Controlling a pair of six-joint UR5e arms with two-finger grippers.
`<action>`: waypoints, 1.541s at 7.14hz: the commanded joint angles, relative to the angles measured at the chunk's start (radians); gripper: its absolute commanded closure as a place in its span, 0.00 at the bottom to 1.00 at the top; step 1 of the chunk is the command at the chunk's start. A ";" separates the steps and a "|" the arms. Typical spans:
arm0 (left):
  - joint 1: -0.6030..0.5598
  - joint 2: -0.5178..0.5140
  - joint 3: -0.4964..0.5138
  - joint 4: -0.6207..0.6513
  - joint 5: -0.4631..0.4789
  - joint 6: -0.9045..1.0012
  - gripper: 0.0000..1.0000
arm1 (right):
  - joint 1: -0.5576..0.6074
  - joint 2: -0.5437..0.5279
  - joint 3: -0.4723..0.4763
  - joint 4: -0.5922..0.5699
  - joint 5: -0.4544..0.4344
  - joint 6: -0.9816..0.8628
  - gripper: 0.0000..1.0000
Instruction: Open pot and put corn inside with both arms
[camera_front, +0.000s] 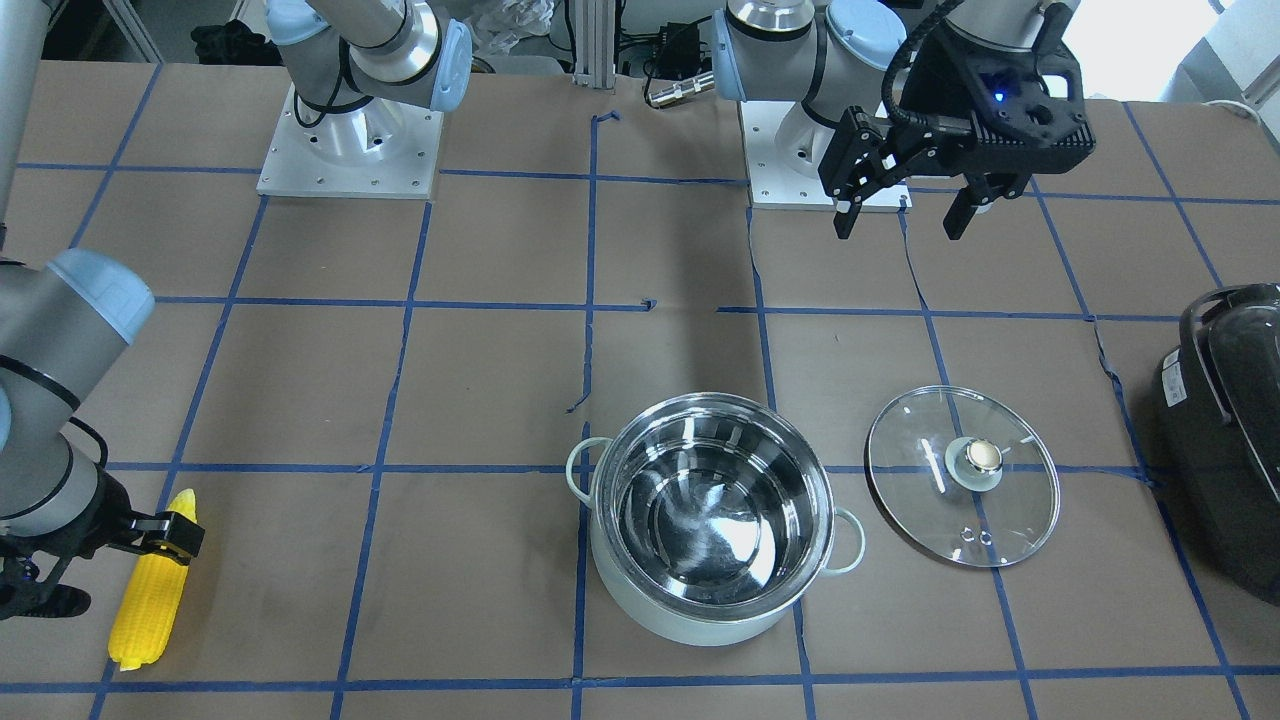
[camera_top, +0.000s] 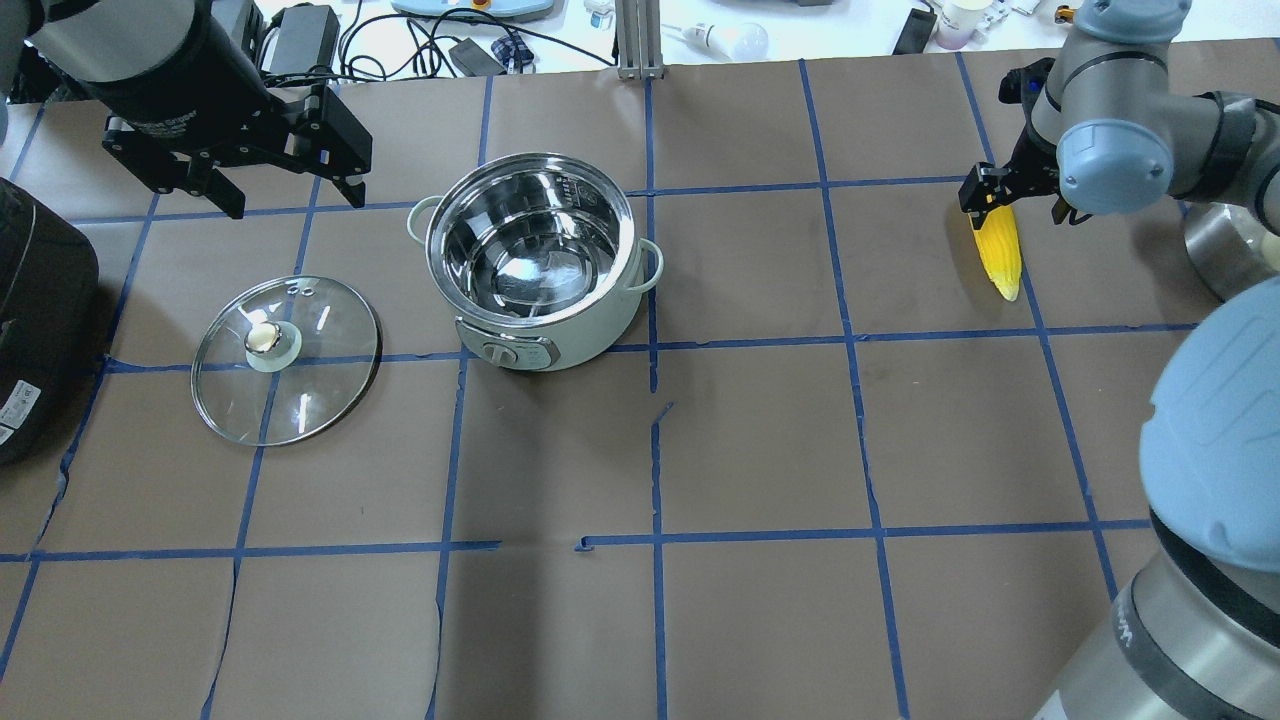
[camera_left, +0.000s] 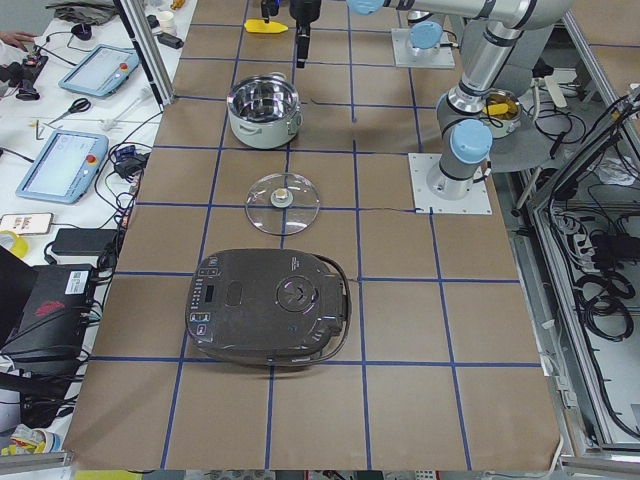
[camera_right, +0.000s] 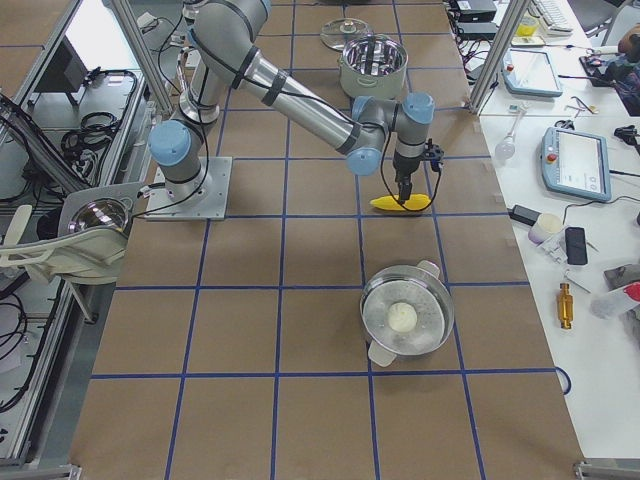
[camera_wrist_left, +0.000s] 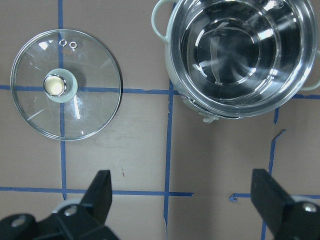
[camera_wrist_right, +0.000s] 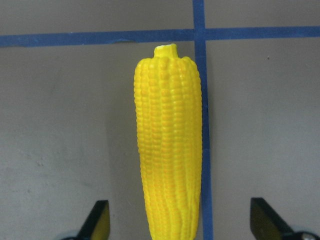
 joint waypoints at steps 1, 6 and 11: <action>-0.001 0.000 -0.001 -0.001 -0.001 0.002 0.00 | -0.001 0.041 -0.004 -0.050 0.034 -0.015 0.03; -0.001 0.000 -0.001 -0.001 -0.002 0.002 0.00 | -0.005 0.063 0.012 -0.050 0.025 -0.026 0.17; -0.001 0.000 -0.002 -0.001 -0.002 0.002 0.00 | -0.021 0.036 0.007 -0.037 0.023 -0.049 1.00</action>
